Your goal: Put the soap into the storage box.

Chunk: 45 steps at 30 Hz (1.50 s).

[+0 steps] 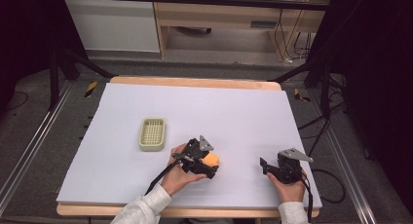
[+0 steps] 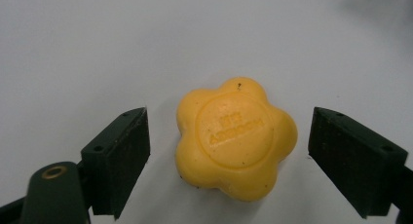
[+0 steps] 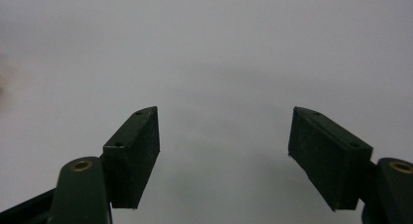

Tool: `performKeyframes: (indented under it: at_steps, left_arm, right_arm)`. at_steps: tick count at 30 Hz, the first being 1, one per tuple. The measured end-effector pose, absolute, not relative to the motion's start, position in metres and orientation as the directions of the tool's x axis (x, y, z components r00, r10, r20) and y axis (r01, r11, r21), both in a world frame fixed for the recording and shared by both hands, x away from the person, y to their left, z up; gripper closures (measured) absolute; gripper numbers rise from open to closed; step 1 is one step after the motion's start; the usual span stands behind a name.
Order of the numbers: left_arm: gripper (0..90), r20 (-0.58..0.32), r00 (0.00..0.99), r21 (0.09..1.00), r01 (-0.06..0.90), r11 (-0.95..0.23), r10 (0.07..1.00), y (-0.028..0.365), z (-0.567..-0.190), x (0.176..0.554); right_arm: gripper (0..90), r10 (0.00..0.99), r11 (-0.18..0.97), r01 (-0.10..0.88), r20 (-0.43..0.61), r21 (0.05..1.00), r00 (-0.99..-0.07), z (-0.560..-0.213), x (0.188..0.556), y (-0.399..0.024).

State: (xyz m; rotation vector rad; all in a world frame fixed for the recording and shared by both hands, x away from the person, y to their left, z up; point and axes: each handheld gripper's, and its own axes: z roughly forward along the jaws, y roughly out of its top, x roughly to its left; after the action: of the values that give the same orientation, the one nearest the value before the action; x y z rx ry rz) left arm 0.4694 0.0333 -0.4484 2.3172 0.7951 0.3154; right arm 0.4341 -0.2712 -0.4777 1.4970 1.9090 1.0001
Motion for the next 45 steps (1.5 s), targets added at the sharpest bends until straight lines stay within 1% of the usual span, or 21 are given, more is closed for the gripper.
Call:
performKeyframes:
  at_steps: [7, 15, 35, 37, 45]
  left_arm:
    - [14.7, 0.013, 0.786, 0.648, 0.464, -0.604, 0.618, 0.029, -0.452, 0.472]
    - [14.1, 0.014, 0.796, 0.616, 0.470, -0.632, 0.605, 0.026, -0.459, 0.477]
    - [23.4, 0.007, 0.792, 0.587, 0.491, -0.644, 0.610, 0.018, -0.469, 0.480]
    - [23.9, 0.018, 0.792, 0.586, 0.486, -0.648, 0.610, 0.017, -0.469, 0.479]
    - [25.3, 0.016, 0.786, 0.592, 0.491, -0.639, 0.618, 0.017, -0.470, 0.477]
  right_arm:
    - [27.5, 0.964, 0.116, 0.592, 0.052, 0.798, -0.259, -0.478, 0.434, -0.271]
    - [27.5, 0.964, 0.123, 0.592, 0.045, 0.797, -0.262, -0.479, 0.435, -0.271]
    - [27.7, 0.963, 0.120, 0.597, 0.053, 0.793, -0.263, -0.478, 0.435, -0.271]
    - [27.8, 0.963, 0.122, 0.594, 0.049, 0.795, -0.264, -0.479, 0.435, -0.271]
    - [28.2, 0.963, 0.122, 0.595, 0.051, 0.794, -0.265, -0.479, 0.435, -0.271]
